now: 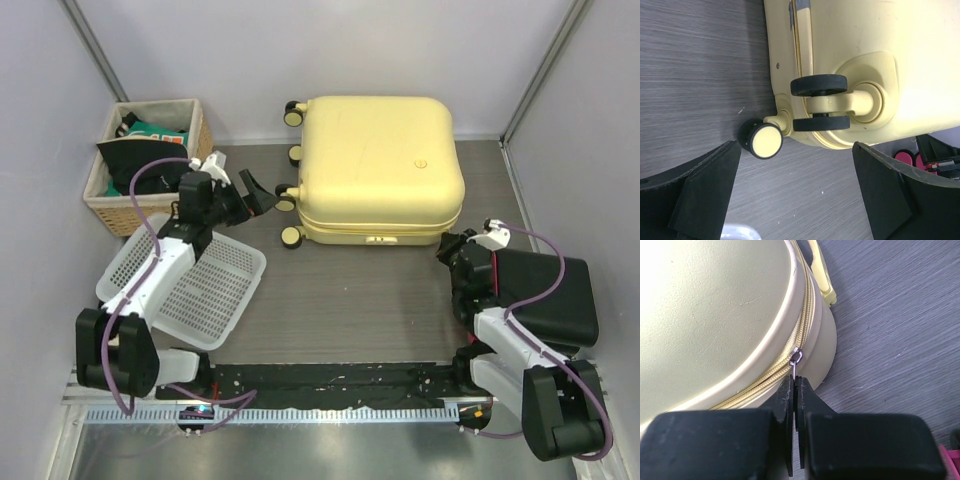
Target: Open, take out, and arrange the luggage
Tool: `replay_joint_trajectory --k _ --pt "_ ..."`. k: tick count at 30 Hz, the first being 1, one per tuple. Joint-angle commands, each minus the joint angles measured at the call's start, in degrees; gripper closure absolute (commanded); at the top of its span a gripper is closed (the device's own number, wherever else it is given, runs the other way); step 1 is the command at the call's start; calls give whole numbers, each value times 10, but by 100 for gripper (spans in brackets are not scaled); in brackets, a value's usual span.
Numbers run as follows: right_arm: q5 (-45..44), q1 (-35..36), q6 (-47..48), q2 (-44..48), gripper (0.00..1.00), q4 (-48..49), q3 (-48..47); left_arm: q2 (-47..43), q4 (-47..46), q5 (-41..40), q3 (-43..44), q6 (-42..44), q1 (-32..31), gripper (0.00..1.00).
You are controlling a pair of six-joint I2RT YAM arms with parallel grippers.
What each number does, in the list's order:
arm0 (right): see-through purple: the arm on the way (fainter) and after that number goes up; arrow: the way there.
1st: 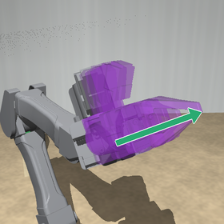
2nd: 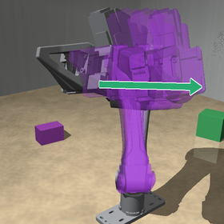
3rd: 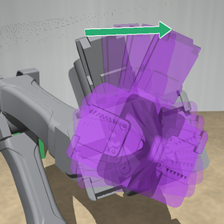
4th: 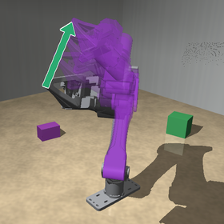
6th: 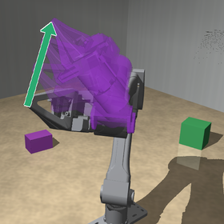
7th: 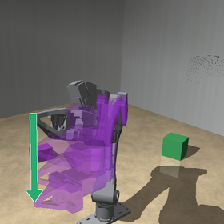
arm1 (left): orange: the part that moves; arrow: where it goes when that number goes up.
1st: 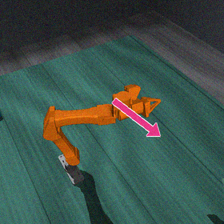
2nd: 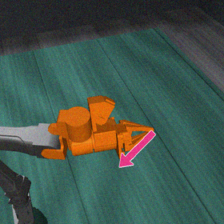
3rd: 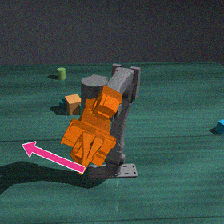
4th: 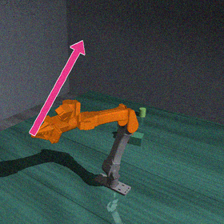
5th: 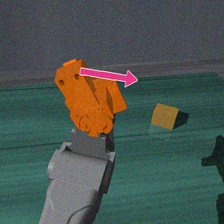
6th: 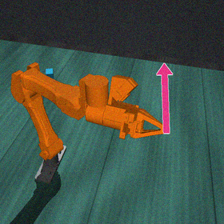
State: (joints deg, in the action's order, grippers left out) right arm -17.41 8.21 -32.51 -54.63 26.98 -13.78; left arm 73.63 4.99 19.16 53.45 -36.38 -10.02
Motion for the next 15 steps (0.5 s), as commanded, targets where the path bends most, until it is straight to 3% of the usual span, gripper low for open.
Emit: replay_joint_trajectory --k 1,10,15 --pt "31 37 -17 -24 99 -16 10 35 -83 49 9 -18 -1 0" --pt "19 48 -15 -23 99 -15 14 117 -185 106 30 -64 -15 2" --pt "12 48 -7 -18 99 -21 13 143 -237 133 27 -87 -25 19"
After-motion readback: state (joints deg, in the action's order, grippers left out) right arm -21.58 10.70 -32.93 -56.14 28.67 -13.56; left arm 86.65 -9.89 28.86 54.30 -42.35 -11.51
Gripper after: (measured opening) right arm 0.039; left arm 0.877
